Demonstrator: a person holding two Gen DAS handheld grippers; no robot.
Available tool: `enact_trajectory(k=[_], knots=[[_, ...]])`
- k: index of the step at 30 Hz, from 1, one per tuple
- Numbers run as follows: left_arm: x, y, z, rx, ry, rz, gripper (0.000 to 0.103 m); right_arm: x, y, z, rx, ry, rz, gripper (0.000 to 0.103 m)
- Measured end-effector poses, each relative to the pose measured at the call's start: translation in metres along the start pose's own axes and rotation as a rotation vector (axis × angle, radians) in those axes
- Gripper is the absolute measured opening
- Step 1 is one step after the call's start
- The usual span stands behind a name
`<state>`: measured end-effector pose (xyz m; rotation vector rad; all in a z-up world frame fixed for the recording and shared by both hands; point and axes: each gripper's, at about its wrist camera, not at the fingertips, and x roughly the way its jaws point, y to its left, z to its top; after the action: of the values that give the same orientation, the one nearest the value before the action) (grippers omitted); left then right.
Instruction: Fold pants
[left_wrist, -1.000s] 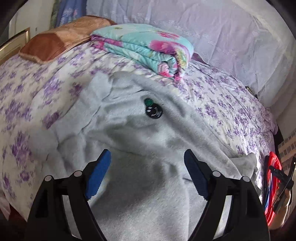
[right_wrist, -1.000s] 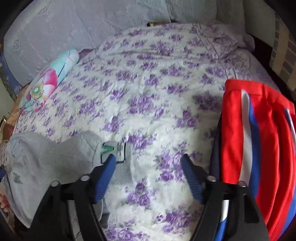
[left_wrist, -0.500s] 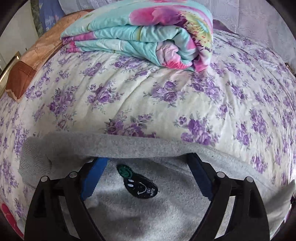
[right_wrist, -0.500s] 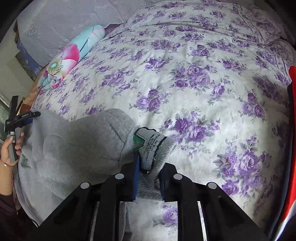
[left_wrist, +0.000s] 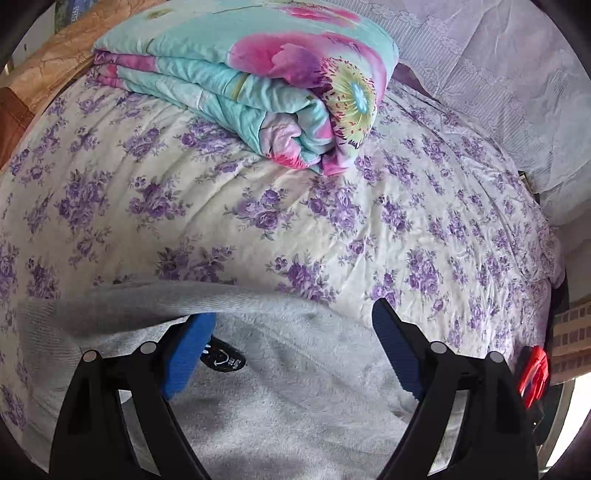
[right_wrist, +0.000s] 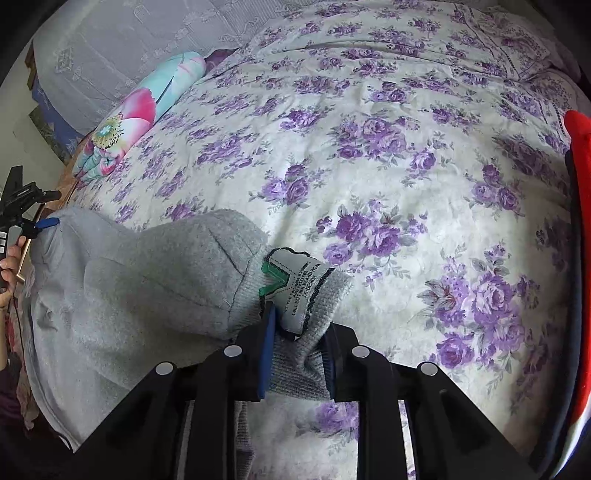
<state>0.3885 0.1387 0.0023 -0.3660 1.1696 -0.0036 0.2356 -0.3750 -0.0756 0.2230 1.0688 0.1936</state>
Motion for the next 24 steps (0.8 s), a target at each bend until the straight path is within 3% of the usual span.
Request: enact_trajectory(k=[2,3,5,9,11,13,15,18,24], knots=[[0.021,0.001,0.004,-0.017,0.036,0.101,0.084,-0.001,0.000,-0.001,0.004,-0.006,0.000,0.024],[0.039,0.005,0.006,-0.043,0.091,0.150,0.082,-0.001,0.000,-0.002,0.007,-0.006,0.000,0.024],[0.061,0.017,0.011,-0.080,0.151,0.218,0.064,-0.003,-0.001,-0.002,0.015,-0.003,0.000,0.024],[0.064,0.022,0.014,-0.108,0.138,0.256,0.049,-0.009,0.002,-0.004,-0.012,-0.022,-0.025,0.020],[0.057,0.027,0.013,-0.116,0.104,0.251,0.027,-0.015,0.001,-0.005,-0.005,-0.047,-0.015,0.017],[0.042,0.038,0.012,-0.148,0.047,0.204,0.019,-0.024,-0.002,-0.003,0.007,-0.091,-0.002,0.015],[0.026,0.042,0.011,-0.161,-0.023,0.164,0.017,-0.038,-0.002,0.001,0.012,-0.157,0.022,0.015],[0.010,0.041,0.009,-0.140,-0.094,0.172,0.017,-0.064,0.000,0.012,-0.005,-0.260,0.046,0.014],[-0.028,0.040,0.032,-0.151,-0.250,0.130,0.017,-0.088,0.008,0.057,-0.020,-0.351,0.029,0.011]])
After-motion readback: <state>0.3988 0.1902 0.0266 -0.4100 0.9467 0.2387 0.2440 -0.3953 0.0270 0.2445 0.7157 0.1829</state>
